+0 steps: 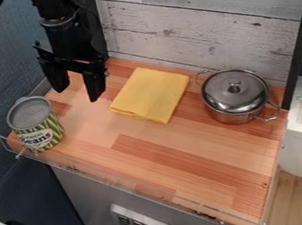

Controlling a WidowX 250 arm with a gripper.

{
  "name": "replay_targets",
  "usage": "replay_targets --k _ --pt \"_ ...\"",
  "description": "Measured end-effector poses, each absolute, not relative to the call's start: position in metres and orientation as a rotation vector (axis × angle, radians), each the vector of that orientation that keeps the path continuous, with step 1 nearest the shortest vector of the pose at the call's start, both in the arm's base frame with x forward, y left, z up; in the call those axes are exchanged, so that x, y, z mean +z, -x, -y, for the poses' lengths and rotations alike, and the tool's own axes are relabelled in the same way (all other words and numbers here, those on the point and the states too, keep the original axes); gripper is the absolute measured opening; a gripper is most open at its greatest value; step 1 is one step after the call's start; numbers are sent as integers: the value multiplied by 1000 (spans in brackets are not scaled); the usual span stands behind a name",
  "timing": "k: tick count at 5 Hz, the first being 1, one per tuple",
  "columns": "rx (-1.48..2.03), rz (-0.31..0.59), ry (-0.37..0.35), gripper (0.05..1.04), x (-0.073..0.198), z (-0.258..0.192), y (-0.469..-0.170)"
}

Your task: Moved the yellow cloth to the bottom left corner of the table

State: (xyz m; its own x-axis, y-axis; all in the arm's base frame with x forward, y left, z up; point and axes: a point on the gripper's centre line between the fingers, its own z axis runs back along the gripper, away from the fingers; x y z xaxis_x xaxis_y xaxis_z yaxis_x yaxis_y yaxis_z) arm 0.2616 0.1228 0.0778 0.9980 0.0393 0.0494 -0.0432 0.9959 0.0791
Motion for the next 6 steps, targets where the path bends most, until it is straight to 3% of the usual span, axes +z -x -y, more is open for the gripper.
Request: replay_targets --k 1,4,6 --pt "44 23 -65 1001 69 -121 -261" --pt "16 59 -49 1001 18 -83 -364" --pt "47 97 -78 1001 -14 -85 -383"
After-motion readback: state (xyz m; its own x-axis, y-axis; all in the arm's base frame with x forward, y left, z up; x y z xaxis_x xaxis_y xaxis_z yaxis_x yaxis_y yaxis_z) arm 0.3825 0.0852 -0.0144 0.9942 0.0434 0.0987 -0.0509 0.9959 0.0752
